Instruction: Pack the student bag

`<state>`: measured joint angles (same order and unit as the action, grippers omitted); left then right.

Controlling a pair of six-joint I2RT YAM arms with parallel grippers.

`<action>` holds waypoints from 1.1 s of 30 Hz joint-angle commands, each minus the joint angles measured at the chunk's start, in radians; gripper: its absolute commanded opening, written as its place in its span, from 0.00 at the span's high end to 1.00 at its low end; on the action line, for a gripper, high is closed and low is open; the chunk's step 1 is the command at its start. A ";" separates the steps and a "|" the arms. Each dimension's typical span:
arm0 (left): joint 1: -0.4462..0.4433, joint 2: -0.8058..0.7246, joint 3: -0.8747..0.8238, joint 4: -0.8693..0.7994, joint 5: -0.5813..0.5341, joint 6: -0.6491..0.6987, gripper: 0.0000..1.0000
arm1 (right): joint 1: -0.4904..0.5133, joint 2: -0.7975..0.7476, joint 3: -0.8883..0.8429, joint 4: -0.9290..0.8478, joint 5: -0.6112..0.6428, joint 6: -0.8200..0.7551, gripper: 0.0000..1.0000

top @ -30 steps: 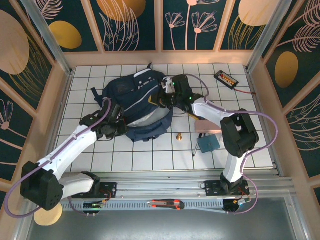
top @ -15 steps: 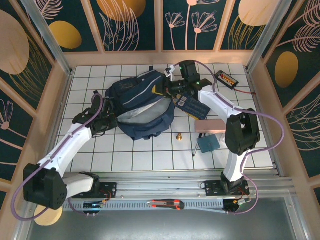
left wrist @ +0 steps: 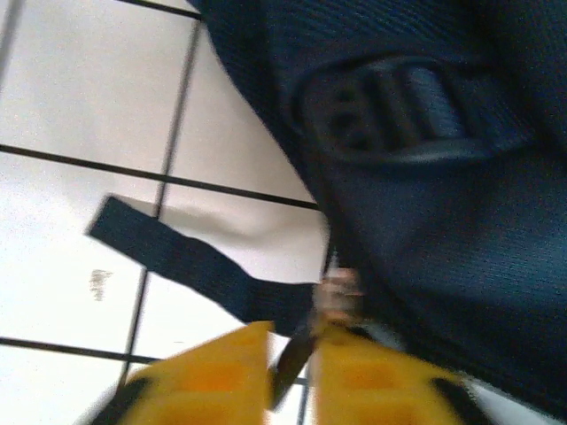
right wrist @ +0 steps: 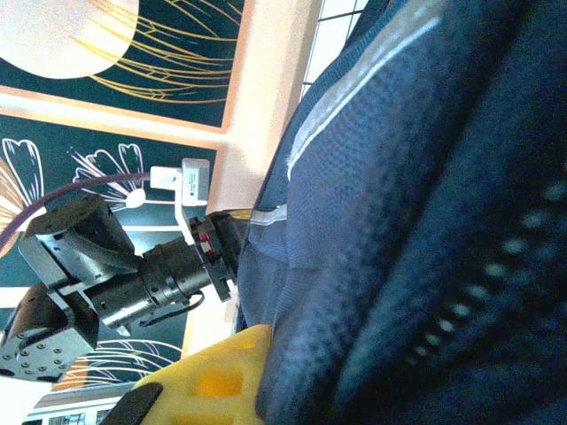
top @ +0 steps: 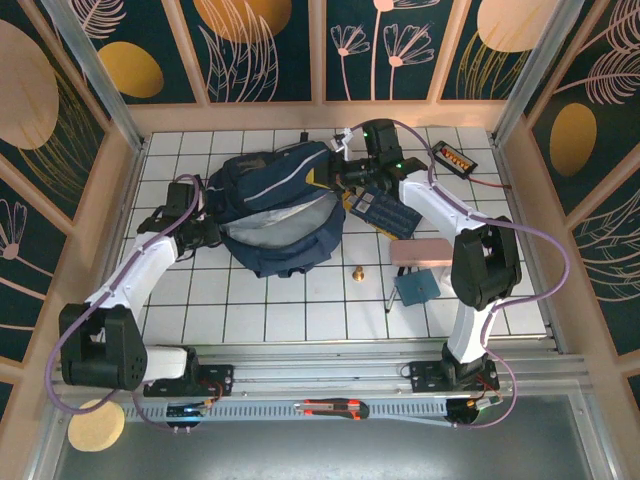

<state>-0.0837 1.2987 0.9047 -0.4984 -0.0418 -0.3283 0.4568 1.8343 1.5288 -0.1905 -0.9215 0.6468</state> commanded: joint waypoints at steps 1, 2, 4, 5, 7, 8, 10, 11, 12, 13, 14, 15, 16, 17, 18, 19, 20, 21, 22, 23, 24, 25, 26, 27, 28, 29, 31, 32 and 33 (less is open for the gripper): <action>0.061 -0.195 -0.030 0.105 -0.061 0.074 0.02 | -0.008 -0.021 0.050 0.135 -0.044 0.053 1.00; 0.060 -0.264 -0.034 0.158 0.000 0.078 0.01 | 0.002 -0.015 0.056 0.153 -0.043 0.081 1.00; 0.045 -0.318 -0.009 0.214 0.121 0.087 0.02 | 0.014 -0.009 0.060 0.191 -0.037 0.129 1.00; 0.016 -0.309 0.023 0.213 0.163 0.105 0.01 | 0.020 -0.004 0.065 0.208 -0.037 0.155 1.00; -0.116 -0.262 0.091 0.188 0.132 0.178 0.01 | 0.030 0.003 0.074 0.248 -0.037 0.180 1.00; -0.195 -0.228 0.129 0.170 0.093 0.226 0.01 | 0.036 0.010 0.084 0.253 -0.039 0.186 1.00; -0.301 -0.162 0.186 0.150 0.065 0.270 0.01 | 0.047 0.021 0.103 0.258 -0.039 0.193 1.00; -0.349 -0.132 0.205 0.151 0.065 0.293 0.01 | 0.050 0.026 0.111 0.262 -0.037 0.194 1.00; -0.388 -0.108 0.217 0.161 0.065 0.313 0.01 | 0.055 0.029 0.117 0.266 -0.035 0.199 1.00; -0.417 -0.087 0.225 0.169 0.070 0.326 0.01 | 0.059 0.034 0.122 0.273 -0.035 0.206 1.00; -0.445 -0.060 0.236 0.172 0.055 0.335 0.01 | 0.064 0.038 0.128 0.280 -0.037 0.214 1.00; -0.467 -0.029 0.247 0.165 0.041 0.349 0.02 | 0.067 0.044 0.135 0.286 -0.037 0.221 1.00; -0.481 -0.002 0.261 0.151 0.028 0.361 0.02 | 0.071 0.047 0.142 0.289 -0.039 0.223 1.00; -0.496 0.028 0.273 0.138 0.003 0.374 0.02 | 0.076 0.052 0.149 0.287 -0.039 0.224 1.00; -0.506 0.051 0.283 0.126 -0.018 0.387 0.03 | 0.078 0.055 0.154 0.287 -0.037 0.225 1.00; -0.509 0.066 0.292 0.118 -0.045 0.390 0.05 | 0.081 0.058 0.157 0.287 -0.037 0.226 1.00; -0.509 0.083 0.300 0.111 -0.074 0.389 0.10 | 0.083 0.061 0.158 0.289 -0.039 0.227 1.00; -0.510 0.099 0.312 0.103 -0.089 0.396 0.18 | 0.085 0.060 0.159 0.289 -0.039 0.228 1.00; -0.510 0.114 0.325 0.093 -0.101 0.399 0.27 | 0.085 0.061 0.157 0.286 -0.039 0.227 1.00; -0.509 0.131 0.345 0.083 -0.111 0.399 0.41 | 0.084 0.062 0.154 0.286 -0.039 0.228 1.00; -0.508 0.147 0.362 0.072 -0.112 0.400 0.64 | 0.083 0.062 0.151 0.285 -0.035 0.226 1.00; -0.508 0.158 0.376 0.065 -0.129 0.390 0.95 | 0.081 0.062 0.147 0.283 -0.033 0.227 1.00; -0.509 0.171 0.393 0.052 -0.153 0.377 1.00 | 0.078 0.062 0.146 0.278 -0.026 0.228 0.90; -0.509 0.180 0.406 0.040 -0.158 0.377 1.00 | 0.074 0.061 0.145 0.273 -0.021 0.226 0.75; -0.509 0.184 0.414 0.031 -0.163 0.376 1.00 | 0.068 0.059 0.143 0.265 -0.017 0.222 0.63; -0.509 0.190 0.425 0.014 -0.197 0.363 1.00 | 0.060 0.052 0.143 0.246 -0.008 0.210 0.52; -0.510 0.210 0.461 -0.043 -0.281 0.340 1.00 | 0.038 0.032 0.158 0.137 0.033 0.147 0.32; -0.509 0.227 0.485 -0.080 -0.327 0.331 1.00 | 0.021 0.006 0.165 0.038 0.069 0.088 0.27; -0.508 0.251 0.520 -0.121 -0.371 0.318 1.00 | 0.005 -0.027 0.154 -0.053 0.111 0.027 0.24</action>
<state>-0.5934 1.5143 1.3396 -0.5167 -0.2527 0.0303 0.5014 1.9102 1.6413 -0.0891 -0.8742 0.8177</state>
